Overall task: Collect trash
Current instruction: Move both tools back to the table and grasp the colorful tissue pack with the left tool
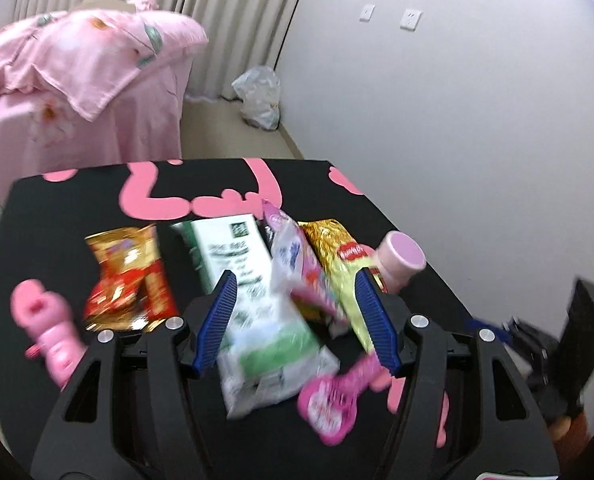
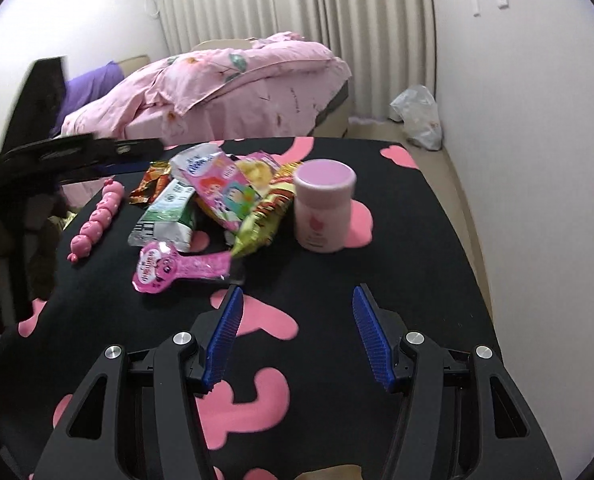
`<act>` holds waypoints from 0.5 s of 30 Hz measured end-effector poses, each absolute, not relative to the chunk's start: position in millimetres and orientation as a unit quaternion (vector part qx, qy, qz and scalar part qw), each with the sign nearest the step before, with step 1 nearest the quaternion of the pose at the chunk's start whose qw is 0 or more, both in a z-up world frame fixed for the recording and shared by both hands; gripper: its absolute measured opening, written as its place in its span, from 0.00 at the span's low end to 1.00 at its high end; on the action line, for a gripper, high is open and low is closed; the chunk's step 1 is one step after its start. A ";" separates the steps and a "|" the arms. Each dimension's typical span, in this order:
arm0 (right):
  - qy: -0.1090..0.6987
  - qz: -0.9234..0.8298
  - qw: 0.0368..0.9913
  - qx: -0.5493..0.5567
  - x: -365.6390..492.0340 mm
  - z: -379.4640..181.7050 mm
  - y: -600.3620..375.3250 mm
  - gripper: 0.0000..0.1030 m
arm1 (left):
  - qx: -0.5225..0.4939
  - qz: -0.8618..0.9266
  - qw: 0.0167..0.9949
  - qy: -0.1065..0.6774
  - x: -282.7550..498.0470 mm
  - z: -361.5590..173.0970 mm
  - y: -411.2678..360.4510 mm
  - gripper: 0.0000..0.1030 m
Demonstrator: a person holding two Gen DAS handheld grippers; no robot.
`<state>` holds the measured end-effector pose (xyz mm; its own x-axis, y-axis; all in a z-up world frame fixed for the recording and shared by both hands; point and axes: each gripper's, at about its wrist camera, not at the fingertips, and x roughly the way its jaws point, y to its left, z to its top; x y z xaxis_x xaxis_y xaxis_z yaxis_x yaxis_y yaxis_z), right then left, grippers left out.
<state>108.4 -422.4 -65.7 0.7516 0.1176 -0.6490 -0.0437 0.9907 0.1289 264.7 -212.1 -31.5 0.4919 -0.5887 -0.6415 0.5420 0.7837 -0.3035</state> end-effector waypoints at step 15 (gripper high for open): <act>0.373 0.022 0.927 0.023 118.0 -76.6 -406.8 0.53 | -0.059 -0.326 0.834 0.441 258.1 -36.6 -186.8 0.13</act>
